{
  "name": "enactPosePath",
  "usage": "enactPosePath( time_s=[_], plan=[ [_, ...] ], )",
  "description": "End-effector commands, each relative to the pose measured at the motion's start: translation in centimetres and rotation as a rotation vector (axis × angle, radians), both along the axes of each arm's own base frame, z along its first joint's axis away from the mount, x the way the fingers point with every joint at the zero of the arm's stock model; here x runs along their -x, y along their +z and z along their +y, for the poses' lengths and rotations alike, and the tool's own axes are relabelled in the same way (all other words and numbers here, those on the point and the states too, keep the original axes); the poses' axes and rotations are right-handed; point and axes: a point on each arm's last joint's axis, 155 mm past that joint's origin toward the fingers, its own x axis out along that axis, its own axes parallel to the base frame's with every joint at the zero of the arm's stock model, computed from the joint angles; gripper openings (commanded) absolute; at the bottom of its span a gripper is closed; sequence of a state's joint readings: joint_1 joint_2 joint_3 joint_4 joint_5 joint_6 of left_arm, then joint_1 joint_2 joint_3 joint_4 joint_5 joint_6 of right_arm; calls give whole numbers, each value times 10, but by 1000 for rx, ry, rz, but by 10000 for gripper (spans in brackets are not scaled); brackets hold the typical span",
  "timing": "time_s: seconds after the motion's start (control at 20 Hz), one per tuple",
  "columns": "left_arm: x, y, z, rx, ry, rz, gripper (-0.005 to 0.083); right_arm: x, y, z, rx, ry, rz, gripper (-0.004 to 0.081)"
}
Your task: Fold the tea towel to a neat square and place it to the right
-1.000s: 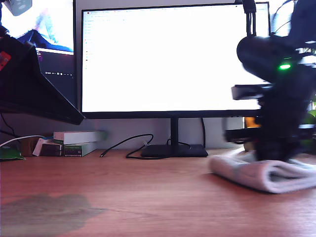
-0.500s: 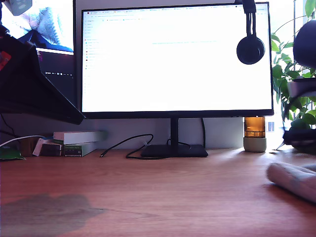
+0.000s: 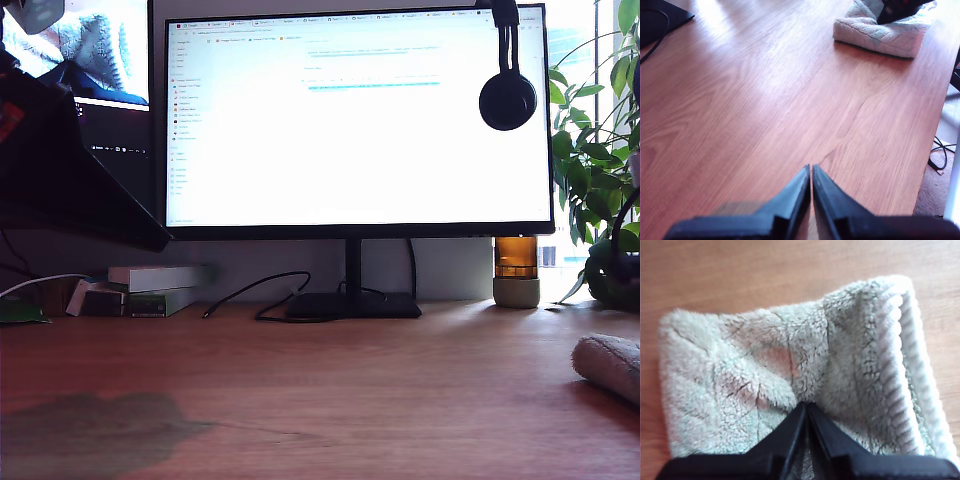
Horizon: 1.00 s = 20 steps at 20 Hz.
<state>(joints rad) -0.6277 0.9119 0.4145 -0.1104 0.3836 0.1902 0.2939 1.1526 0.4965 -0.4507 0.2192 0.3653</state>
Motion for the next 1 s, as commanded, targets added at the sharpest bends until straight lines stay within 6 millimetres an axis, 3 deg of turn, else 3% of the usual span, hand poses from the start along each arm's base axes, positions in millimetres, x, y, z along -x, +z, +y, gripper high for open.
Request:
enactPosePath(
  time_s=[0.0,0.25,0.55,0.8,0.95],
  plan=[
    [1,-5,1,-5,0,8,-23,-4,8,-2,9,16,-52,-11],
    [1,-2,0,2,-1,0,-23,-15,37,-2,1,28,-166,-11],
    [-2,12,-7,62,-5,-18,-22,-29,88,5,11,122,-375,-11],
    [-38,38,4,124,144,-128,-23,-37,100,-8,61,81,-430,-11],
    [-63,44,28,146,262,-138,-23,-46,115,-8,93,140,-492,-11]
  ],
)
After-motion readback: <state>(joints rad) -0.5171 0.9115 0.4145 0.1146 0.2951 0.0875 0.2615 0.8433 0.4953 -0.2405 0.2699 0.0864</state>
